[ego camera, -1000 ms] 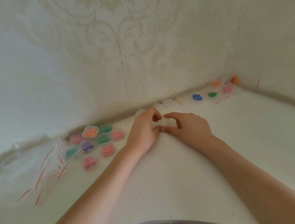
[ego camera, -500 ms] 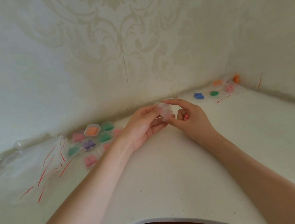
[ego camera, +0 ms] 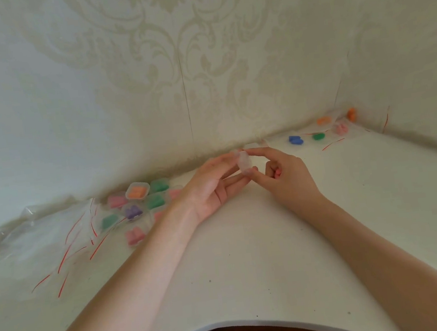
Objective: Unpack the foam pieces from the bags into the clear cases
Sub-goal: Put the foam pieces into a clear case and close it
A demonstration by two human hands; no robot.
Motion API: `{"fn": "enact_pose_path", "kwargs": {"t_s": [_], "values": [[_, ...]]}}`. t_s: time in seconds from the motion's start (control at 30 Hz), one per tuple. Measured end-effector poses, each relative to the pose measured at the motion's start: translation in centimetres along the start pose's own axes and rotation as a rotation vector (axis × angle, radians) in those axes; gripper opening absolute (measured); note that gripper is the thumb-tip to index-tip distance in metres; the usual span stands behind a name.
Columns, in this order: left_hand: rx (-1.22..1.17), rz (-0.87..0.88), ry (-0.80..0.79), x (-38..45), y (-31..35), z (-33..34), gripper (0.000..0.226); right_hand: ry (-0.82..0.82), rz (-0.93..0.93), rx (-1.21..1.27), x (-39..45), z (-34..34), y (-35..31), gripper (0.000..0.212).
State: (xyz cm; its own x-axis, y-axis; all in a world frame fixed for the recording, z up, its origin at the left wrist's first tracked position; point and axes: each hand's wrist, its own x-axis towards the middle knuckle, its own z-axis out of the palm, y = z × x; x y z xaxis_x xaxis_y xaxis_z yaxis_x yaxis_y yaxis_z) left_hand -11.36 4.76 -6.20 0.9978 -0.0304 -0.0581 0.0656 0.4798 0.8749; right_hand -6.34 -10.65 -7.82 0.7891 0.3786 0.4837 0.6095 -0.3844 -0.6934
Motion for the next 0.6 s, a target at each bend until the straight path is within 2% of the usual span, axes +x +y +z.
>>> {"fn": "enact_pose_path", "kwargs": {"t_s": [0.37,0.47,0.6], "values": [[0.045,0.02,0.116,0.3,-0.8,0.0,0.012,-0.008,-0.031,-0.321,-0.4,0.2,-0.6,0.029],[0.016,-0.007,0.126,0.3,-0.6,0.0,0.018,0.036,0.046,-0.269,-0.1,-0.1,-0.3,0.03],[-0.002,-0.135,-0.02,-0.4,-0.5,0.8,0.026,0.164,0.164,-0.023,0.7,-0.7,0.7,0.026]]}}
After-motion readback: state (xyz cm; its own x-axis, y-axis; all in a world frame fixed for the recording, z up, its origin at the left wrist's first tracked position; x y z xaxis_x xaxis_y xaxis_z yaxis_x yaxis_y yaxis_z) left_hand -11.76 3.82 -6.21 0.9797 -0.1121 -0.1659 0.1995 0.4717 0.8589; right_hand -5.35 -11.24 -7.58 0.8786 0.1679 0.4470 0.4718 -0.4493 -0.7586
